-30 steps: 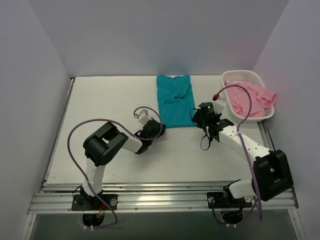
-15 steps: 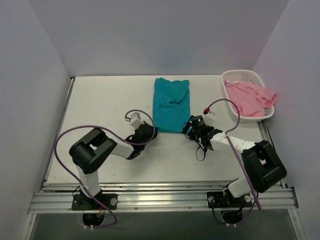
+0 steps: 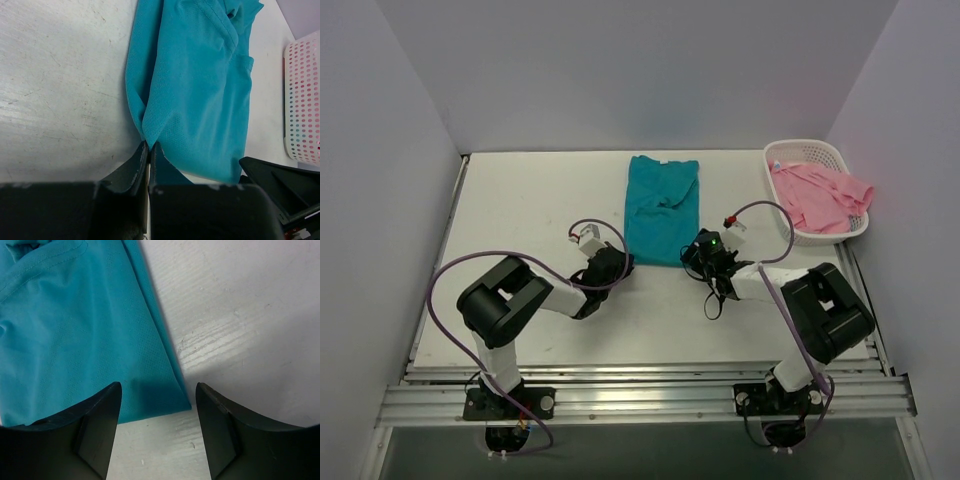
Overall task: Fold and stack the t-shirts
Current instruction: Fold the tshirt
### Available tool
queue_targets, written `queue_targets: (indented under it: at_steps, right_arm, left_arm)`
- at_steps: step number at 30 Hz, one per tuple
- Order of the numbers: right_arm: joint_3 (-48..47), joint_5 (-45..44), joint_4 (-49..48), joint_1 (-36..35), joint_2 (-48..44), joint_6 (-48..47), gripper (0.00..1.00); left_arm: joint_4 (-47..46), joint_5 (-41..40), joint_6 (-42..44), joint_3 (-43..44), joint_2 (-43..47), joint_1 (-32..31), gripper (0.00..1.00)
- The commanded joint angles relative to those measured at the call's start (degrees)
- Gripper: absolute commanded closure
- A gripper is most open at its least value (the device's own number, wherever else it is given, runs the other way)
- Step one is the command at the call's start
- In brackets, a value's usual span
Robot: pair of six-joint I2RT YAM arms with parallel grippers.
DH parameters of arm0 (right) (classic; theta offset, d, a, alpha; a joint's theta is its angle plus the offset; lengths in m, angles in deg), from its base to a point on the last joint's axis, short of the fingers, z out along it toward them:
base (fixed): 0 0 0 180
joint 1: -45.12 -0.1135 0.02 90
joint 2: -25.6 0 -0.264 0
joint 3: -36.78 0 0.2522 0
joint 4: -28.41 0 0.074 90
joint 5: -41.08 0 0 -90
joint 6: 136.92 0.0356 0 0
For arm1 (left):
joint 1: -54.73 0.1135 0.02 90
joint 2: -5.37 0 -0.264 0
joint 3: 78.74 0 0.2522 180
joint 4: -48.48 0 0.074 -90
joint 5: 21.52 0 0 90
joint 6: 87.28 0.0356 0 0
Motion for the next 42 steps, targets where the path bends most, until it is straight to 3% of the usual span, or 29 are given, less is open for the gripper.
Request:
queue_targets:
  at_steps: [1, 6, 13, 18, 28, 42]
  right_arm:
    - [1.03, 0.28, 3.60, -0.34, 3.44, 1.56, 0.43]
    - [1.03, -0.07, 3.86, -0.34, 3.53, 1.65, 0.51]
    - [0.59, 0.10, 4.30, -0.43, 4.14, 1.65, 0.85]
    - [0.50, -0.16, 4.65, -0.52, 4.14, 1.74, 1.00]
    - [0.15, -0.77, 9.04, -1.92, -1.90, 1.83, 1.00]
    - [-5.03, -7.19, 26.43, -8.25, -20.81, 3.06, 1.00]
  left_arm:
    - [-1.85, -0.36, 0.67, 0.20, 0.37, 0.24, 0.98]
    - [-2.03, -0.36, 0.76, 0.37, 0.20, 0.24, 0.98]
    - [-2.38, -0.10, 0.76, 0.37, -0.24, 0.24, 0.98]
    - [-2.38, -0.27, 0.84, 0.29, 0.02, 0.24, 0.98]
    - [-1.06, -1.67, 2.33, -0.68, 3.71, -0.54, 0.98]
    - [8.16, -9.76, 5.32, -2.61, 22.16, -7.92, 0.98]
